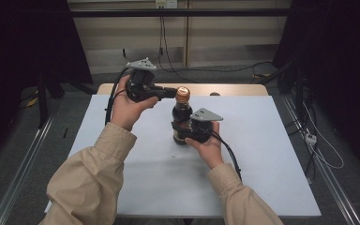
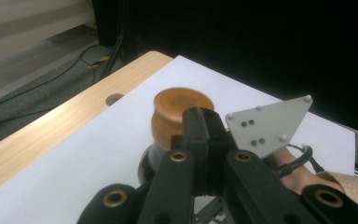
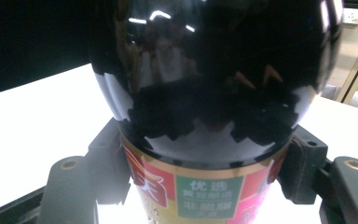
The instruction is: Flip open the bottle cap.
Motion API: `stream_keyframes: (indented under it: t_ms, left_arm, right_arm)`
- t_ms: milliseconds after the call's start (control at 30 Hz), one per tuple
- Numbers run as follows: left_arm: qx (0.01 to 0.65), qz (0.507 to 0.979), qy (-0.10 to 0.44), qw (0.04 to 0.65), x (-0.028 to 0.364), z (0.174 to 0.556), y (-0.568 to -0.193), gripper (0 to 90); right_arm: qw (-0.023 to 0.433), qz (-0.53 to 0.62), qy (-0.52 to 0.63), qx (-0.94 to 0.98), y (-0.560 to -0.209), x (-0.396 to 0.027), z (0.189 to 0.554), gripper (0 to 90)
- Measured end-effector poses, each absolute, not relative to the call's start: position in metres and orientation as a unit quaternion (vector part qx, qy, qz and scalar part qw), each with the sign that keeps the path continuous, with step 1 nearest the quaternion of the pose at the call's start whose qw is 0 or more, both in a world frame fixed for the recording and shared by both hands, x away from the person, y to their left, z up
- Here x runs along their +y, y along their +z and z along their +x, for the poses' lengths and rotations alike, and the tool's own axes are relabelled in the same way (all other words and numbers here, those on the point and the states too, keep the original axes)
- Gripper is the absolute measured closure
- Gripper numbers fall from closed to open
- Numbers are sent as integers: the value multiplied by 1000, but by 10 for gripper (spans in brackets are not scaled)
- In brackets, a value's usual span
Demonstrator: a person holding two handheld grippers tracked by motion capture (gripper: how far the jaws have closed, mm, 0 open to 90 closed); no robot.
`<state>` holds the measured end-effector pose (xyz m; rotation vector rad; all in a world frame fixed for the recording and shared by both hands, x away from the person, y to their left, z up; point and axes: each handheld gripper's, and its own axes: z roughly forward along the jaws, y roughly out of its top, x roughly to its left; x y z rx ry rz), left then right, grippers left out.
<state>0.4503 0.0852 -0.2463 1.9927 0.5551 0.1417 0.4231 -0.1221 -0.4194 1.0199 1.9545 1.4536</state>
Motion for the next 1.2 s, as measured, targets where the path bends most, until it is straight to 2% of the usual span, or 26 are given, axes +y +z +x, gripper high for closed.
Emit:
stream_keyframes:
  t_ms: [433, 1200]
  left_arm:
    - [239, 832, 57, 496, 89, 457, -264, 900]
    - [238, 836, 58, 490, 77, 459, -265, 900]
  right_arm:
    - [249, 374, 534, 716, -420, -122, 423, 310]
    - [247, 376, 538, 713, -421, -123, 423, 308]
